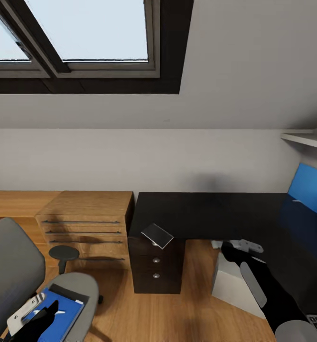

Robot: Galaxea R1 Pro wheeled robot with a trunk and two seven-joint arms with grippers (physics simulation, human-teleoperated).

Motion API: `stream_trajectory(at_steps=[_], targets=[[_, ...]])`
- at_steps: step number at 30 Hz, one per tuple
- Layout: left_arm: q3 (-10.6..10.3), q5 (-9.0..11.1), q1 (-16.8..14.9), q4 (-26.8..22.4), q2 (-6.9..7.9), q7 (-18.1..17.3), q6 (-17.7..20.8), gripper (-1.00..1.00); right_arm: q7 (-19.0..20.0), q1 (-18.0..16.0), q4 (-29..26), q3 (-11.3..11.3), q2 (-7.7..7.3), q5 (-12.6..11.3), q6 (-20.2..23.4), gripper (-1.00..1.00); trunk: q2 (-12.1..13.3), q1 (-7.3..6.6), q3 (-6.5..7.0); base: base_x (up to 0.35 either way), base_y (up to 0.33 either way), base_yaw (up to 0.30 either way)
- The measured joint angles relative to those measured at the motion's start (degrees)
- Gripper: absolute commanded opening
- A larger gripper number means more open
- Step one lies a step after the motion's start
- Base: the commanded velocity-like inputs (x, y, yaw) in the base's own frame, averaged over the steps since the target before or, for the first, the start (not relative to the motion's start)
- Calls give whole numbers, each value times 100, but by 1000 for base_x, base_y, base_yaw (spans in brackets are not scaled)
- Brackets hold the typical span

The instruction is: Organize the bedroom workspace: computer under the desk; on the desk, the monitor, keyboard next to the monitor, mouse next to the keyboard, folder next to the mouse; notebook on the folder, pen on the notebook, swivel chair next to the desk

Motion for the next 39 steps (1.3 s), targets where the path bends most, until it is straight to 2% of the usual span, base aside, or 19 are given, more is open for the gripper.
stream_trajectory(at_steps=[4,10,12,14,17,18,19,20,23,25,28,31,39], targets=[[0,0,-1,-1,0,0,4,100,0,0,-5,1,33,8,6,-100,157,-88,84,-40,0,0],[-27,-6,-1,13,-12,0,4,100,0,0,-7,1,46,10,0,-100,159,-88,88,-4,0,0],[-185,-15,-1,27,-16,-2,9,100,0,0,-17,1,45,10,0,-100,159,-88,88,0,0,0],[-545,-33,-1,98,-12,4,19,100,0,18,-87,-4,44,11,0,-100,159,-88,88,0,0,0],[-768,-72,4,285,-9,6,23,100,0,156,-361,-6,44,10,0,-100,159,-88,88,0,0,0],[-871,-151,7,555,-9,-4,19,100,1,411,-804,-2,50,1,7,-100,157,-89,87,0,0,0],[-889,-189,6,656,-8,-9,16,100,2,494,-944,-1,51,-2,10,-100,159,-89,88,0,0,0],[-919,-309,7,928,-8,-16,4,100,3,701,-1316,0,52,-14,29,-100,158,-89,87,0,0,0],[-951,-500,7,1320,-8,-33,-6,100,6,921,-1734,0,55,-32,143,-100,159,-89,88,0,0,0],[-1085,-685,7,1634,-6,-73,-15,100,7,1038,-1978,1,69,-44,303,-100,159,-89,88,0,0,0],[-1334,-892,6,1951,15,-106,-29,100,7,1098,-2103,-2,113,-49,408,-100,159,-88,88,0,0,0],[-1452,-989,6,2175,28,-116,-40,100,8,1117,-2149,-3,138,-50,452,-100,159,-88,88,0,0,0],[-1513,-1037,6,2433,85,-128,-55,100,14,1126,-2237,6,163,-69,472,-100,159,-88,88,0,0,0]])
